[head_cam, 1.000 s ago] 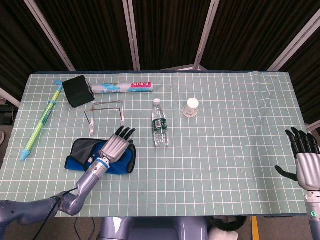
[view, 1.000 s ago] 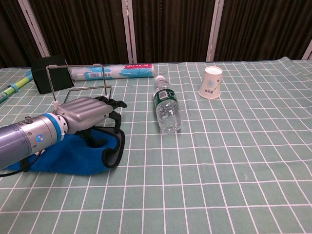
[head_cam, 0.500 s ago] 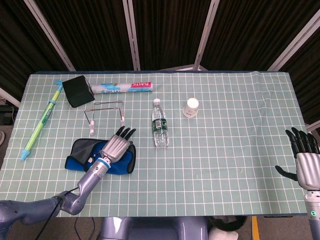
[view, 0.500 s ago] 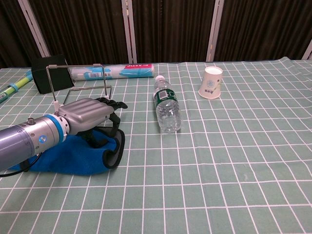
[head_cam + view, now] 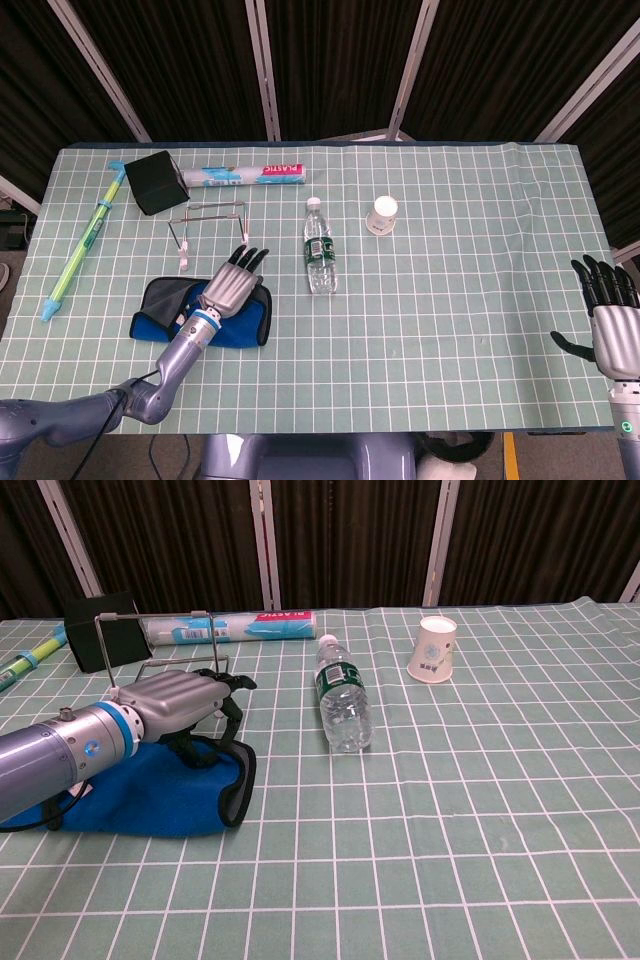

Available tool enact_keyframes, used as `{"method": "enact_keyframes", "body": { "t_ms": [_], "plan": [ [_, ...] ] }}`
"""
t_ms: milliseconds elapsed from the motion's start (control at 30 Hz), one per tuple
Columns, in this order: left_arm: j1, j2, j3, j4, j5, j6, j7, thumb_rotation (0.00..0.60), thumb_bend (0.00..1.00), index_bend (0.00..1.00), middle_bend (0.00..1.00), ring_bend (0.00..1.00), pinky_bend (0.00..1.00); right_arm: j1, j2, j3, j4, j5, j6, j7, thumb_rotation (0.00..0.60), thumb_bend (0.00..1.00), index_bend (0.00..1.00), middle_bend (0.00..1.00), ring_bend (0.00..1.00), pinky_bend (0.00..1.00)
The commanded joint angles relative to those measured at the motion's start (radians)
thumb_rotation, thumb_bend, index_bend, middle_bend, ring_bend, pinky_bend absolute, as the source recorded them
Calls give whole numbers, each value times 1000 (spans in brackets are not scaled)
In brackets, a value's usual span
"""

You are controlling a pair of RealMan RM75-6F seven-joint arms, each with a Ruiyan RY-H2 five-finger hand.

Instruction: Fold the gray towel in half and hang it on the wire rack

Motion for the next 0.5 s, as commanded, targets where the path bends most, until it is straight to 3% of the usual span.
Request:
{"method": "enact_keyframes", "body": {
  "t_ms": [33,500],
  "plan": [
    [-2,1,-7,0,-11,-2,2,600,459,618,0,0,0,0,0,0,0,0,0,-1,600,0,0,0,0,0],
    [-15,-13,-23,21,-77,-13,39,600,459,614,0,0,0,0,0,-1,-1,3,-3,-2,600,0,0,0,0,0]
  ]
}}
